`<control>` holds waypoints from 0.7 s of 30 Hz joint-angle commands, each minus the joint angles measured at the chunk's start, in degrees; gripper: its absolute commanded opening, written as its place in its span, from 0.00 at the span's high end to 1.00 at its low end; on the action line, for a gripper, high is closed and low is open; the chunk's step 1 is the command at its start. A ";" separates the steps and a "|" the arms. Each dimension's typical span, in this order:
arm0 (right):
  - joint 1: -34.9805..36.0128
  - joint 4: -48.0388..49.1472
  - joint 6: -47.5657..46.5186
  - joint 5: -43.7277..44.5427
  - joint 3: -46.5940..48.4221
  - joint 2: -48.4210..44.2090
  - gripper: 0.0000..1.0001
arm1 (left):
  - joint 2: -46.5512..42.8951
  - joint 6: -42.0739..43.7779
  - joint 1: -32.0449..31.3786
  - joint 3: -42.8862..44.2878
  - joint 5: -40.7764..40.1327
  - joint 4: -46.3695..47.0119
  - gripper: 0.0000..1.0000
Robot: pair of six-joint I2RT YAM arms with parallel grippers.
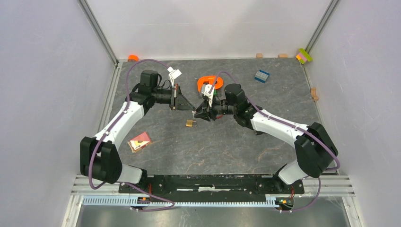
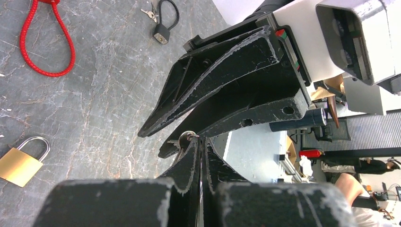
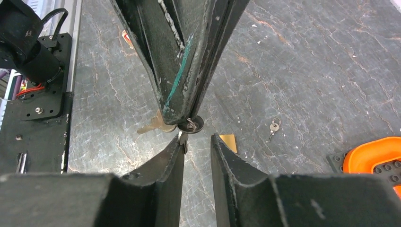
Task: Unlock with the key
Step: Pick up the key from the center of the board.
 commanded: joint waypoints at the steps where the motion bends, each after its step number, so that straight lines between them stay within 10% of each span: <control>1: 0.34 1.09 -0.27 0.79 3.07 0.61 0.70 | -1.75 -1.81 -0.17 -0.66 0.79 1.95 0.98; 21: 0.36 -5.37 -12.65 3.16 -2.15 -6.21 1.00 | -3.14 6.73 0.44 -0.02 -2.65 -4.86 0.98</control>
